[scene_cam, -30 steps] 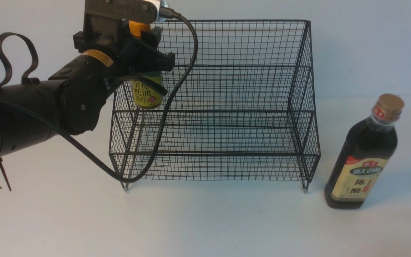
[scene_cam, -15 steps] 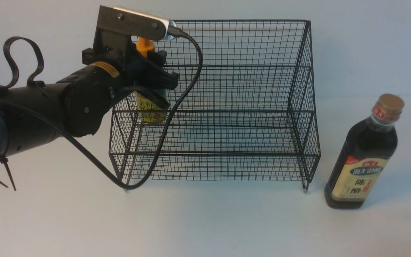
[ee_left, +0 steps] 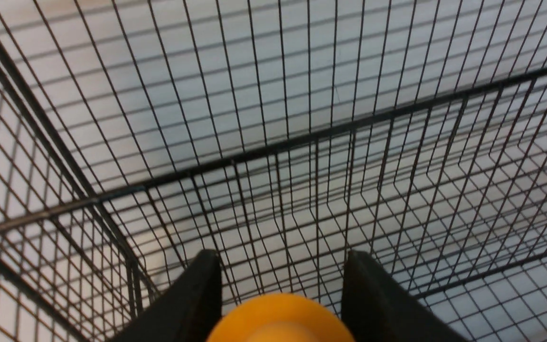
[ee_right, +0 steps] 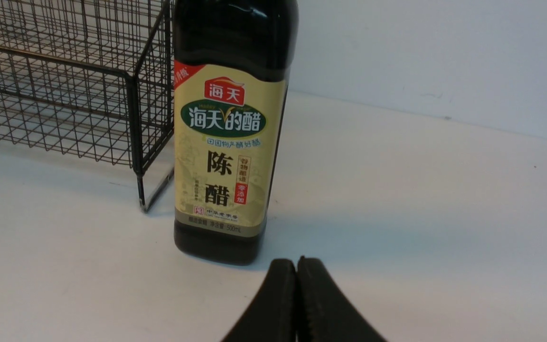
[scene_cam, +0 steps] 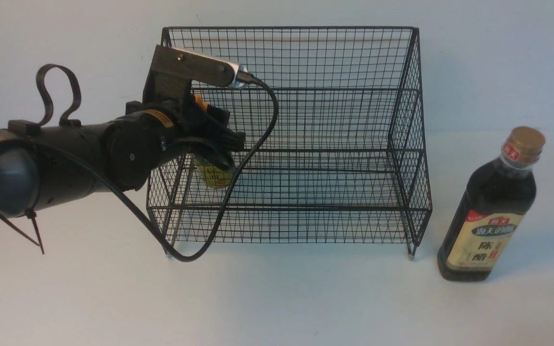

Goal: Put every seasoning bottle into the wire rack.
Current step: Use the left arm to put the condiment bottle back on the shelf, then use the right arm to grab the condiment bottle closest to it

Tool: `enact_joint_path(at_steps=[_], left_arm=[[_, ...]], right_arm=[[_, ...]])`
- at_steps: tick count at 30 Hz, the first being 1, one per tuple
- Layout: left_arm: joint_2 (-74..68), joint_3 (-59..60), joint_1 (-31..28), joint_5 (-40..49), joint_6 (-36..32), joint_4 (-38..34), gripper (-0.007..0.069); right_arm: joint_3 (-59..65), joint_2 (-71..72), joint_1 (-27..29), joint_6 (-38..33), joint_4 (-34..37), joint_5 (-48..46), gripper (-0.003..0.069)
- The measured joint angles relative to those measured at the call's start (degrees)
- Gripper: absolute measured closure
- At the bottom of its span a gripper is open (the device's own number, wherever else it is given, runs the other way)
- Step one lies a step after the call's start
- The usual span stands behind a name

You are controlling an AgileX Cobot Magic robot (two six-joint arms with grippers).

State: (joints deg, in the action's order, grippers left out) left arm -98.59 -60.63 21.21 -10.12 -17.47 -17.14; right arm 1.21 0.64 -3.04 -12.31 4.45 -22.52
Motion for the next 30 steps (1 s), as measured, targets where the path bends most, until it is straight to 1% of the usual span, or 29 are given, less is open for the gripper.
enact_joint_path(at_steps=[12,19,23,27,29,30], left_arm=[[-0.2,0.0,0.0,-0.8,0.0,-0.2,0.0322],[0.0,0.0,0.0,-3.0,-1.1,-0.2,0.0217],[0.9,0.0,0.1,-3.1,-1.5,-0.2,0.0198],[4.4,0.0,0.1,-1.2,-1.7,-0.2,0.0202],[9.0,0.0,0.1,1.1,-2.6,-0.2,0.0244],[9.4,0.0,0.1,1.6,-2.8,-0.2,0.0250]], right_arm=[[0.0,0.0,0.0,0.0,0.0,0.0,0.0673],[0.0,0.0,0.0,0.0,0.0,0.0,0.0673],[0.0,0.0,0.0,0.0,0.0,0.0,0.0673],[0.0,0.0,0.0,0.0,0.0,0.0,0.0673],[0.0,0.0,0.0,0.0,0.0,0.0,0.0673],[0.0,0.0,0.0,0.0,0.0,0.0,0.0673]])
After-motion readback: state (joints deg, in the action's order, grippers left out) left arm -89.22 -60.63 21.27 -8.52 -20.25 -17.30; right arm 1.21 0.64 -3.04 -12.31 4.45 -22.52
